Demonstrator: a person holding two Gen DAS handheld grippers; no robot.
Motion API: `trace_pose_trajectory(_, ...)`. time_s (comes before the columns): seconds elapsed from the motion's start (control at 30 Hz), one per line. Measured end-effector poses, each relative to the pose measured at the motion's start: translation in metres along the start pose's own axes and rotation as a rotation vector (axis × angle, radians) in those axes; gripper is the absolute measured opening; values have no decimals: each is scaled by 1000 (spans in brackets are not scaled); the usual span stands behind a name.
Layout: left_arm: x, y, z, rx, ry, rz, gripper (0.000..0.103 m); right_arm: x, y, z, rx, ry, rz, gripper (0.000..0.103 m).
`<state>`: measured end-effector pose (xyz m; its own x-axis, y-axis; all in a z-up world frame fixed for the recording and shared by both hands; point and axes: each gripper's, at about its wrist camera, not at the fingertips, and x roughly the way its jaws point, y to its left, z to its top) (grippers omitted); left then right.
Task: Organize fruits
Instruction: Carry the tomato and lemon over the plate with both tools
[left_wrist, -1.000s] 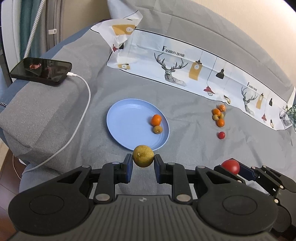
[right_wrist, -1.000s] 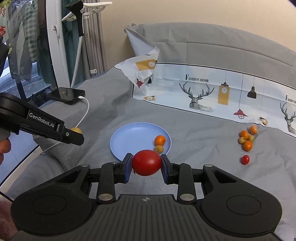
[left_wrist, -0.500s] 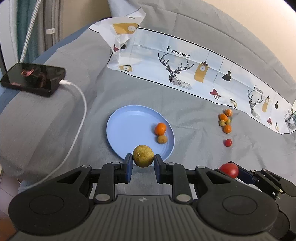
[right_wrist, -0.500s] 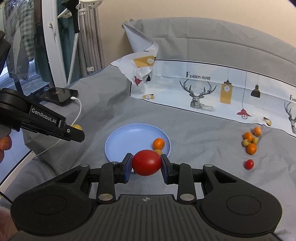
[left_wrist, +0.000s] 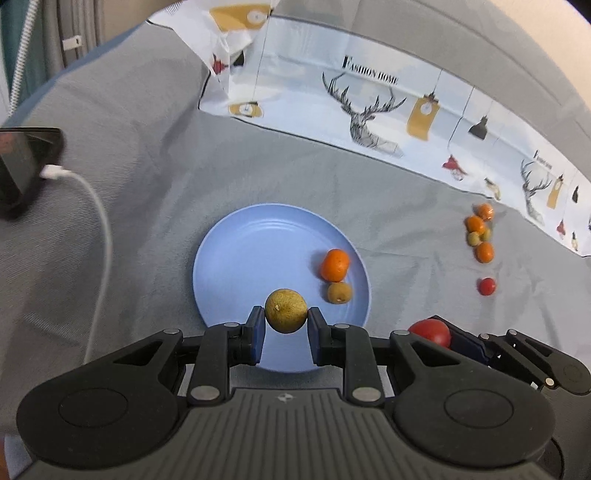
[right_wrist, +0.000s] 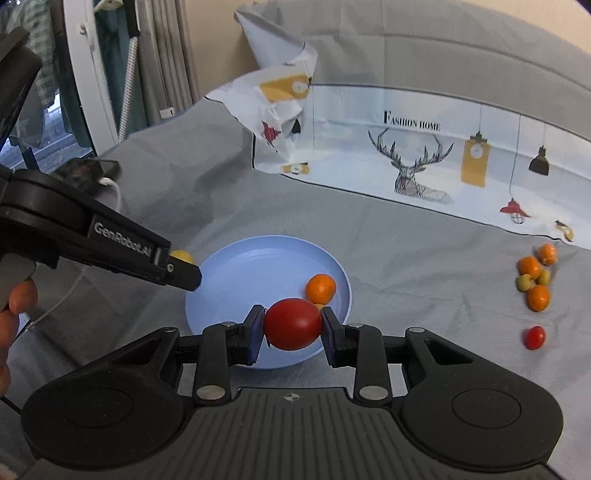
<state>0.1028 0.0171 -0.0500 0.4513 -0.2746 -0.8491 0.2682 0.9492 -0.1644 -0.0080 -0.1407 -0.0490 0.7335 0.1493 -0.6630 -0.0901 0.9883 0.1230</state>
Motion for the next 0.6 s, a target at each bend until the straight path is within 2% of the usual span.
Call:
trace_pose_trajectory(0.3,55,5,14,41,54,67,27,60,-4,1,-12,80,9,34)
trace_pose_trajectory(0.53,76,8,20,70,60,104,27,89,-2,0,-32,112,23,34)
trace_pose_trajectory(0.6,79,8,22,80,51,111,35,96,0,1,-44,118,28,34)
